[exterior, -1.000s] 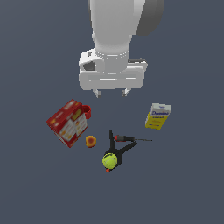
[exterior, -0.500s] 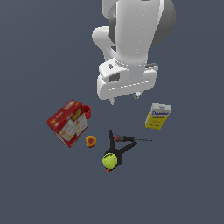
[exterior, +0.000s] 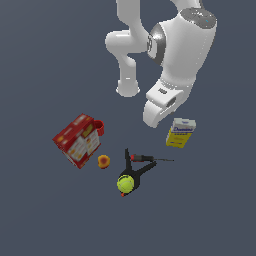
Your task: Pick up a designated object from a clutter of objects.
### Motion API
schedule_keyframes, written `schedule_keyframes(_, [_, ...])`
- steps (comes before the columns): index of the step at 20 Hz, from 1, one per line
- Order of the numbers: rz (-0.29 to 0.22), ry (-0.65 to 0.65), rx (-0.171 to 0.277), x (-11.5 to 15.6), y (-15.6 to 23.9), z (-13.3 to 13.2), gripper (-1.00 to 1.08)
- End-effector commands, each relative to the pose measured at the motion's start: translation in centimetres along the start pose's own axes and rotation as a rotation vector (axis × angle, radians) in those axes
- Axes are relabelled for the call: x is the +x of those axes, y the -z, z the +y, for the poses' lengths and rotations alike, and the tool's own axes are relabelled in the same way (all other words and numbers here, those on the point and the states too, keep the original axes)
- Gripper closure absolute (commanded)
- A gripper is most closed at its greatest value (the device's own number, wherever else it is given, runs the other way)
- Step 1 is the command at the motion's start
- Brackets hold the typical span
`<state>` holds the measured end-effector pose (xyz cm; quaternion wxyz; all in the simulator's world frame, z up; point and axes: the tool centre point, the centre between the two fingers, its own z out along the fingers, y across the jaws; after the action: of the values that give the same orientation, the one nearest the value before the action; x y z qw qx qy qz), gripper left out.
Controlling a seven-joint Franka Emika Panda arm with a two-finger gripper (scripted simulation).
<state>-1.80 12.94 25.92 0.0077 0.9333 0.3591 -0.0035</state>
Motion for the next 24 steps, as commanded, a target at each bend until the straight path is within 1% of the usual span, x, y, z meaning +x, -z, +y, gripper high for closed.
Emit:
schedule_keyframes(1, [0.001,0.108,0.0,0.9,-0.9,-1.9,-0.92])
schedule_keyframes(7, [0.006,0.354,0.002,2.8,-3.0,-6.5,-0.92])
schedule_keyframes(13, [0.011,0.535,0.005,3.8,-4.5,-10.0,-0.92])
schedule_keyframes(18, [0.014,0.627,0.006,4.2,-5.2,-11.9,-0.92])
schedule_keyframes(24, [0.016,0.666,0.007,4.4,-5.5,-12.7,-0.92])
